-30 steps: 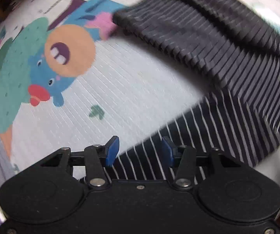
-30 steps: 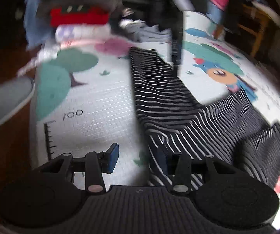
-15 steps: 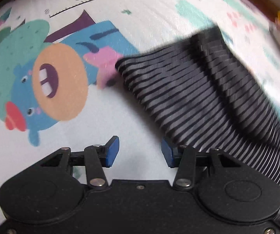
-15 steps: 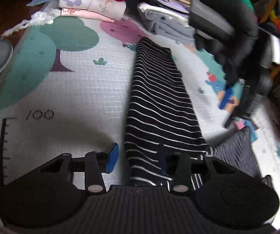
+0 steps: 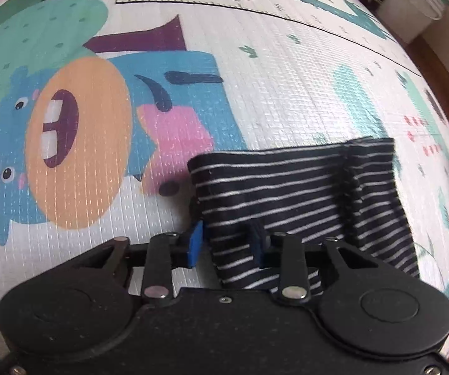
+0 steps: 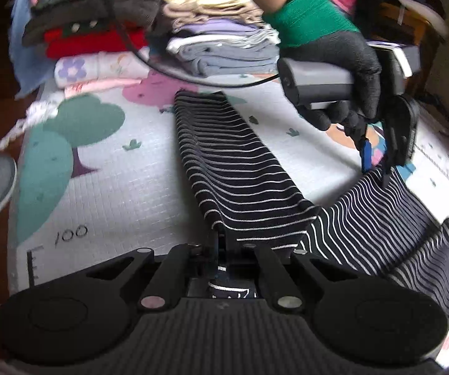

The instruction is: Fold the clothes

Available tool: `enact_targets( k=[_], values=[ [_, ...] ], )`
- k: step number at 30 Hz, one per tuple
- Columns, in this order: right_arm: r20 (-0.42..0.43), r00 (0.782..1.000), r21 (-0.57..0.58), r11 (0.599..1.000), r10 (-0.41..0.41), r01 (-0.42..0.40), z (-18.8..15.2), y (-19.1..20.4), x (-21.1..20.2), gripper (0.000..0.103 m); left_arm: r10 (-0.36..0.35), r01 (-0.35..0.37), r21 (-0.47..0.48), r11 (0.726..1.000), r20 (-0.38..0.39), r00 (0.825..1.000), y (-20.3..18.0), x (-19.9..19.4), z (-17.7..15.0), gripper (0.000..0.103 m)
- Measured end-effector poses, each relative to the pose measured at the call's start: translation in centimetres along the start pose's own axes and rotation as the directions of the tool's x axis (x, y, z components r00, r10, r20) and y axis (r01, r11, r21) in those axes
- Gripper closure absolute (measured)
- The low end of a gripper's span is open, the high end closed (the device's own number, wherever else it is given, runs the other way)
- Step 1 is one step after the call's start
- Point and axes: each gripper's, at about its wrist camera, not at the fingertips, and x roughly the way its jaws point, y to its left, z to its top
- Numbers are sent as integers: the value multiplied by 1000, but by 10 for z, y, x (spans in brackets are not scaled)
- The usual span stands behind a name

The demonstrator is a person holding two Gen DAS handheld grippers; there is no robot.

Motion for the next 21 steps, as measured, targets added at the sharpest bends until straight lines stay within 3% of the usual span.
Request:
enact_targets(
  k=[2,7,8,9,17,21],
  values=[
    [17,1000,36,999,6,-7,-2,-5,-3,97,1,-1,-7,1000,9,1000,1,-1,1,96],
    [39,999,123,992,30,-34,-4,-16,-7,97,-11,11,-32,999,18,1000,5,0,4,94],
    [41,999,137,990,35,-40,-4,-18,-7,97,-11,12,-47,999,24,1000,7,0,5,82],
    [43,998,142,989,36,-41,-5,-19,-8,97,-10,12,-69,998,34,999,10,0,5,78],
    [56,997,187,980,51,-61,-10,-21,-10,97,-45,60,-180,982,90,995,43,-5,10,77],
    [69,996,204,977,57,-70,-10,-21,-10,97,-118,140,-205,969,116,986,61,-9,7,77]
  ],
)
